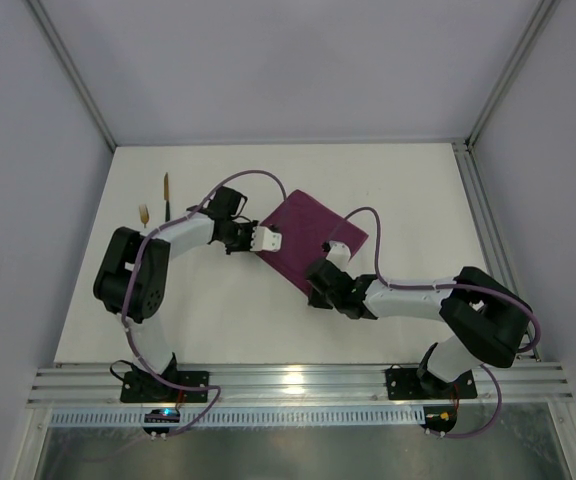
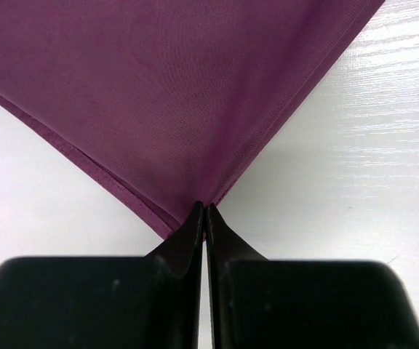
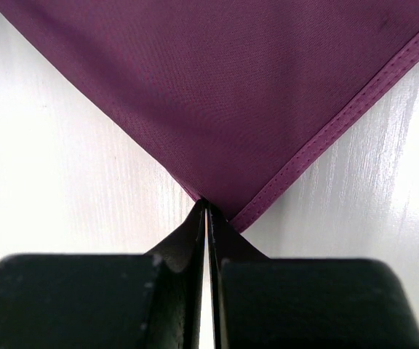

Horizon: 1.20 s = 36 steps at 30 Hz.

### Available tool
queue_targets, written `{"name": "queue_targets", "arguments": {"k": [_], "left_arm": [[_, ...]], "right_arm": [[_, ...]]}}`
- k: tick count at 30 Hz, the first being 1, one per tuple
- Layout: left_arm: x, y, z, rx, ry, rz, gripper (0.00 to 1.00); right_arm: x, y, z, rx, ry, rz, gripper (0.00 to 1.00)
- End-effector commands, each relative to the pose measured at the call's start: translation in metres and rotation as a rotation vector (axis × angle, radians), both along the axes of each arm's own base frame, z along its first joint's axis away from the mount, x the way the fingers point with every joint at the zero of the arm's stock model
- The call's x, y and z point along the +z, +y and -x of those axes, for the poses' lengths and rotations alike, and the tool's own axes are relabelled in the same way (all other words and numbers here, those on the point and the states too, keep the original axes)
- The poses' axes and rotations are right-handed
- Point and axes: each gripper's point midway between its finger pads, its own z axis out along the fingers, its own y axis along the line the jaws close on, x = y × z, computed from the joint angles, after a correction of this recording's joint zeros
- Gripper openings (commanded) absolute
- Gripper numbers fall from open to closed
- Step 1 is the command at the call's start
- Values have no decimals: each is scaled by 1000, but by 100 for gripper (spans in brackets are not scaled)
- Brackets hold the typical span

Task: Fold the napkin into a case and place the utensils inside
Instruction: Smooth out the lower triangle-folded napkin at the center of the board.

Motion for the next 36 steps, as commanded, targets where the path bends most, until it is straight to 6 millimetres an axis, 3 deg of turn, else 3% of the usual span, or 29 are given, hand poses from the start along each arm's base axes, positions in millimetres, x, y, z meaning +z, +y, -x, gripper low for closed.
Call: {"name": "queue_targets", "arguments": {"k": [1, 15, 20, 24, 29, 36], "left_arm": [[23, 4, -20, 36, -65, 27, 0], [23, 22, -44, 117, -88, 40, 1], [15, 19, -32, 94, -39, 50, 11], [20, 20, -34, 112, -44, 55, 27], [31, 15, -32, 110, -64, 92, 35], [20, 13, -31, 96, -96, 42, 35]], "right_arm": [[-21, -30, 18, 8, 65, 122, 4], [-24, -32, 19, 19, 73, 132, 4], [-21, -27, 16, 31, 68, 127, 4], [-16, -25, 16, 49, 58, 120, 4], [-3, -21, 12, 63, 30, 102, 4], [19, -11, 6, 90, -15, 66, 8]]}}
